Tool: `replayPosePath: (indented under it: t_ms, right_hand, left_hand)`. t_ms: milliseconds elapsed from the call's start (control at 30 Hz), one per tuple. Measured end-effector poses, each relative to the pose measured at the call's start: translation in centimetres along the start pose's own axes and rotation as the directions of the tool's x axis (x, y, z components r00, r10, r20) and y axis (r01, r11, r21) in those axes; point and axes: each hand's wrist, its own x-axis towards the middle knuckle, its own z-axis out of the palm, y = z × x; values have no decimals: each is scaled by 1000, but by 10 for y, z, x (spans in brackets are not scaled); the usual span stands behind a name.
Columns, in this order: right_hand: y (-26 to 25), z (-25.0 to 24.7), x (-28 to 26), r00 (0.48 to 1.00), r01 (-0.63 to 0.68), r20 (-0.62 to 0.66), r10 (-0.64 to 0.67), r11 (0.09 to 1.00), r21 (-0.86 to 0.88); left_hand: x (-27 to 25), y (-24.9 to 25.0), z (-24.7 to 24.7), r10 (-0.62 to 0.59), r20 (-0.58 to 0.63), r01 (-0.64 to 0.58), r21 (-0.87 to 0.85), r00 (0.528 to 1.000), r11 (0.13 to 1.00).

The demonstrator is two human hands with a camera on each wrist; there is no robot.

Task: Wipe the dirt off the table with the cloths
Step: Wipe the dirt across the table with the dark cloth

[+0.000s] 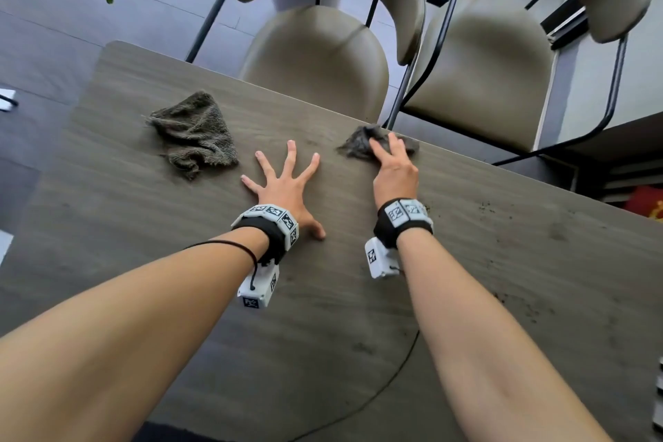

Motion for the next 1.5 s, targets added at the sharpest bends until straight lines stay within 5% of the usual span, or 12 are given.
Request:
replayPosePath:
  t_ms: [267, 367, 467, 700, 867, 1200, 1300, 1400, 1500]
  right_hand:
    - [-1, -36, 69, 993, -113, 48, 110, 991, 68]
    - [-15, -43, 42, 991, 14, -137, 2, 994, 110]
    - [-30, -38, -13, 981, 91, -182, -67, 988, 128]
    - [-37, 13, -118, 964, 141, 218, -153, 988, 69]
    - [-33, 13, -80, 966, 164, 201, -165, 986, 23]
    - [-36, -11, 73, 984, -6, 181, 0, 999, 34]
    - [-32, -26, 71, 996, -56, 77, 43, 983, 175]
    - [-30, -38, 32, 988, 81, -147, -51, 975, 209]
    - [-21, -36, -30, 977, 115, -201, -71, 969, 220]
  left_hand:
    - [2, 1, 1, 0, 26, 0, 5, 1000, 1000]
    - [2, 1, 1, 5, 25, -5, 7, 1000, 1000]
    - [-1, 2, -1, 4, 21, -5, 8, 1000, 1000]
    - [0, 1, 2, 8, -7, -8, 14, 1000, 1000]
    - [0, 0, 3, 1, -10, -1, 18, 1000, 1000]
    - [0, 1, 2, 3, -3, -3, 45, 1000, 999]
    - [-1, 0, 2, -1, -3, 1, 44, 1000, 999]
    - [-1, 1, 2, 4, -2, -3, 36, 1000, 999]
    - [-3, 2, 1, -3, 8, 2, 24, 1000, 1000]
